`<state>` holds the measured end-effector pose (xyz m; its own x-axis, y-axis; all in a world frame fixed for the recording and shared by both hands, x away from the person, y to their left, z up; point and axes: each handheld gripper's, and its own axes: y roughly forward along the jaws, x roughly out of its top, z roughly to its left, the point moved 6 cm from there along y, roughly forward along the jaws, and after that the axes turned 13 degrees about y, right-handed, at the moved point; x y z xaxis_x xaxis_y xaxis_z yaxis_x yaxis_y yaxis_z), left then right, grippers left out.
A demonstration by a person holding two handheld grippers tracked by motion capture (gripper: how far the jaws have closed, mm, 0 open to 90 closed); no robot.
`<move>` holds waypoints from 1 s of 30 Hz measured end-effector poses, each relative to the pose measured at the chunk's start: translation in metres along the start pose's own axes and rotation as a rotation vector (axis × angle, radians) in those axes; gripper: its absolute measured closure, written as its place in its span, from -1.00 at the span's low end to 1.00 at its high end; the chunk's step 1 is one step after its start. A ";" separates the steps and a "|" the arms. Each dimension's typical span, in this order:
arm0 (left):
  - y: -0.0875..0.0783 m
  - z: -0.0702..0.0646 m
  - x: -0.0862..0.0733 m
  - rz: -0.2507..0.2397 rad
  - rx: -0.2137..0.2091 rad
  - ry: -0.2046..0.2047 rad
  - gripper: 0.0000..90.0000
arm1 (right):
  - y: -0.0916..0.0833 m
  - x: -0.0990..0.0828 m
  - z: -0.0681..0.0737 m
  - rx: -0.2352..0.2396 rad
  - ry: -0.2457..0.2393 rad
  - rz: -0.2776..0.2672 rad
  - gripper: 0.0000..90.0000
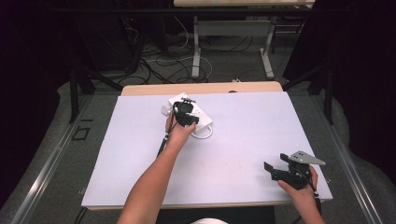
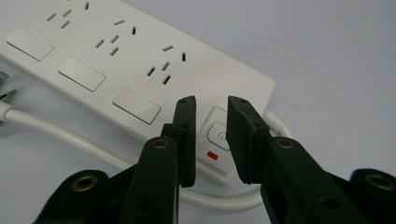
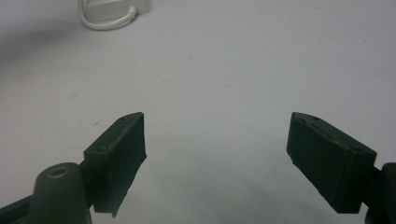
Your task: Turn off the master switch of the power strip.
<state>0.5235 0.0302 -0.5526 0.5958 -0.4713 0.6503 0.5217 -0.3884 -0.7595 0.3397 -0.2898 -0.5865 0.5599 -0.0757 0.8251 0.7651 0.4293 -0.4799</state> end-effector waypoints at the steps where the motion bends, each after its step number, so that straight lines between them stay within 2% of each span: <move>1: -0.001 0.000 0.000 -0.001 0.001 -0.003 0.60 | 0.000 0.000 0.000 0.001 -0.007 0.001 -0.58; 2: -0.002 0.000 0.000 -0.001 0.002 -0.020 0.58 | 0.001 0.000 0.000 -0.003 0.002 -0.001 -0.58; 3: -0.002 0.001 0.001 -0.006 -0.004 -0.003 0.56 | 0.001 0.000 0.001 -0.001 0.002 0.000 -0.58; 8: -0.008 0.004 0.002 -0.023 -0.003 -0.030 0.45 | 0.001 0.000 0.001 -0.001 0.002 0.000 -0.58; 13: -0.015 0.006 0.003 -0.043 -0.009 -0.034 0.34 | 0.001 0.000 0.001 0.000 0.004 0.000 -0.58; 18: -0.022 0.006 0.003 -0.061 -0.031 -0.037 0.16 | 0.000 0.000 0.001 -0.004 0.003 0.000 -0.58; 20: -0.023 0.006 0.002 -0.071 -0.039 -0.018 0.10 | 0.000 0.000 0.001 -0.005 0.002 -0.001 -0.58; 26: -0.028 0.005 -0.003 -0.072 -0.043 0.002 -0.02 | 0.000 0.000 0.001 -0.009 0.002 0.006 -0.58; 30: -0.036 0.005 -0.006 -0.080 -0.041 0.047 -0.06 | 0.000 0.000 0.001 -0.010 0.004 0.012 -0.58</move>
<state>0.5046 0.0504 -0.5291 0.5234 -0.4738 0.7082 0.5403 -0.4582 -0.7058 0.3390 -0.2885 -0.5862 0.5706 -0.0742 0.8179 0.7615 0.4208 -0.4931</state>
